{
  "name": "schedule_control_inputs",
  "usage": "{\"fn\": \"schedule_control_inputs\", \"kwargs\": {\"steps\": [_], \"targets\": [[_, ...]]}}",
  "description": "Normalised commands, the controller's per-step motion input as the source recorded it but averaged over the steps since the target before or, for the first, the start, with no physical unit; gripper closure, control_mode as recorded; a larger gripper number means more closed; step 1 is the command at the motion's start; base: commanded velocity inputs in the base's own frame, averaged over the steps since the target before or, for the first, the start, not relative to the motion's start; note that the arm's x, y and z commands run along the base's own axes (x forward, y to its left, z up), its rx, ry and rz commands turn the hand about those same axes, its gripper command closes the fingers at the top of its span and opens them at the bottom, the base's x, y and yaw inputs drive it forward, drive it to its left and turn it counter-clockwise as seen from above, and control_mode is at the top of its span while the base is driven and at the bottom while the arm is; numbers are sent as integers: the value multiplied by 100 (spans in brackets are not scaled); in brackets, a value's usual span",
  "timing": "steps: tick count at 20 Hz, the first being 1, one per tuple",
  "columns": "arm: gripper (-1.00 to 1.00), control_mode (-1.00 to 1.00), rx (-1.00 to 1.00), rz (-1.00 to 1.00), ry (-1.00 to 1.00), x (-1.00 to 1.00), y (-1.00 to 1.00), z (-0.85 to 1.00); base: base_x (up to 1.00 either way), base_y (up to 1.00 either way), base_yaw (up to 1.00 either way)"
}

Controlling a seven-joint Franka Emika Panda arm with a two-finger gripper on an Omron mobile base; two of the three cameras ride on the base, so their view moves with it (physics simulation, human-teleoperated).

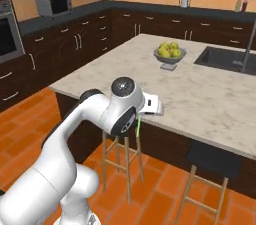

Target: Take a straw from the drawer in front and place it inside the glass cup on the dining counter.

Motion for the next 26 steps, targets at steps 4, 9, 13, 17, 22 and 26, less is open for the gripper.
{"fn": "schedule_control_inputs", "kwargs": {"steps": [4, 9, 13, 17, 22, 26], "targets": [[100, 100, 0, 0, 0, 0, 0, 0, 100, 0, -19], [100, 100, 0, 0, 0, 0, 0, 0, 93, 7, -14], [100, 100, 0, 0, 0, 0, 0, 0, 72, 7, -6], [100, 100, 0, 0, 0, 0, 0, 0, 69, 12, -1], [100, -100, 4, 0, -4, 7, 21, 0, 33, 11, 0], [100, -100, 10, 0, -5, 1, 93, 0, 0, 0, 0]]}}
